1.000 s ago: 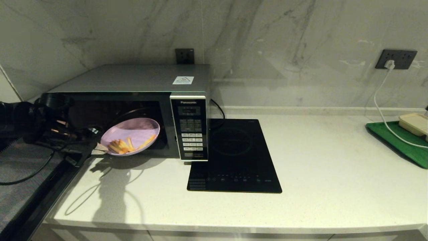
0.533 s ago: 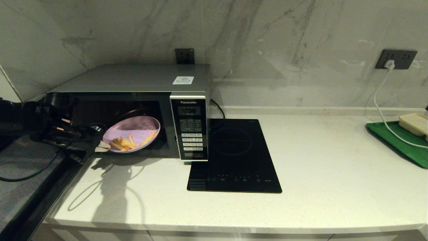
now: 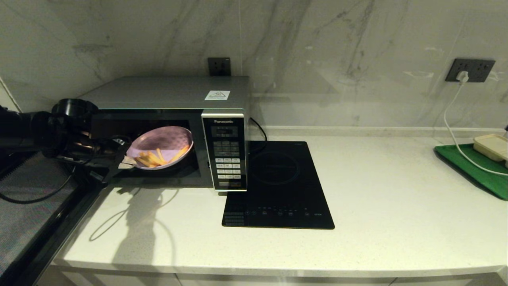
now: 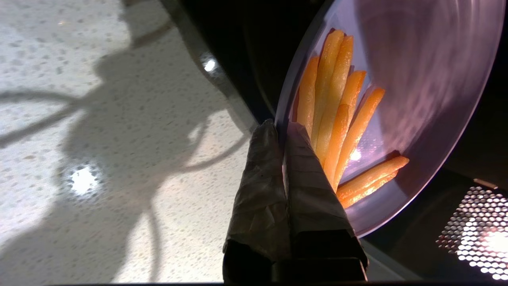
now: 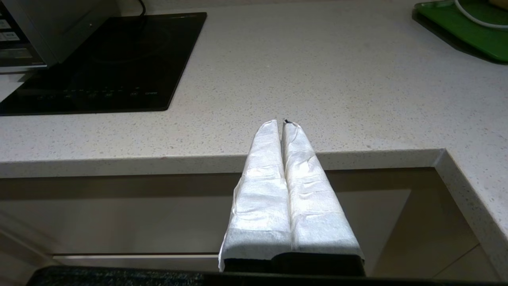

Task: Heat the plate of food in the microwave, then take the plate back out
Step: Put the plate in the microwave oven

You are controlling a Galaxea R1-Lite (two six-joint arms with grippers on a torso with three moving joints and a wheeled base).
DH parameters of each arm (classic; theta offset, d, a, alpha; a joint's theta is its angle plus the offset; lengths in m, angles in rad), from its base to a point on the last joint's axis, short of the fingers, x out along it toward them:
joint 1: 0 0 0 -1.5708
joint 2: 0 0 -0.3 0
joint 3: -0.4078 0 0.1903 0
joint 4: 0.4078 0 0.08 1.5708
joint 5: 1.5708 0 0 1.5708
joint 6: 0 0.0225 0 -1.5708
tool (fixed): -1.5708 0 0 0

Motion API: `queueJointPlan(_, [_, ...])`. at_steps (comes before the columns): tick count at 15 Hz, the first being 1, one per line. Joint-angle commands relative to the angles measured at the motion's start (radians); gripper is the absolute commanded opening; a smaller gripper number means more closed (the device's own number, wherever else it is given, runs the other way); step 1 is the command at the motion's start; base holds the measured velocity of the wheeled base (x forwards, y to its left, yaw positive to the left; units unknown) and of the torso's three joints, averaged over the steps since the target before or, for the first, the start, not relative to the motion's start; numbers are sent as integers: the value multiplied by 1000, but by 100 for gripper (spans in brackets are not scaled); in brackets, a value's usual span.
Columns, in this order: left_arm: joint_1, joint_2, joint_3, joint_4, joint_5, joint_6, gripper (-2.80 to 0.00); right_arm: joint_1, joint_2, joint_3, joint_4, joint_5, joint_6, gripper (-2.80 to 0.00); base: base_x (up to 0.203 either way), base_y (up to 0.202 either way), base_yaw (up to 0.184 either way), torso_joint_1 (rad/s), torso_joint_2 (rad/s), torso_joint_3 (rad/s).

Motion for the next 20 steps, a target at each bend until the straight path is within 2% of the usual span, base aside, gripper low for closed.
queueJointPlan(1, [-3, 37, -30, 2, 1, -13, -280, 0, 0, 0, 0, 0, 0, -280, 0, 0, 0, 0, 0, 0])
queueJointPlan(20, [7, 118, -75, -11, 27, -14, -280, 0, 0, 0, 0, 0, 0, -280, 0, 0, 0, 0, 0, 0])
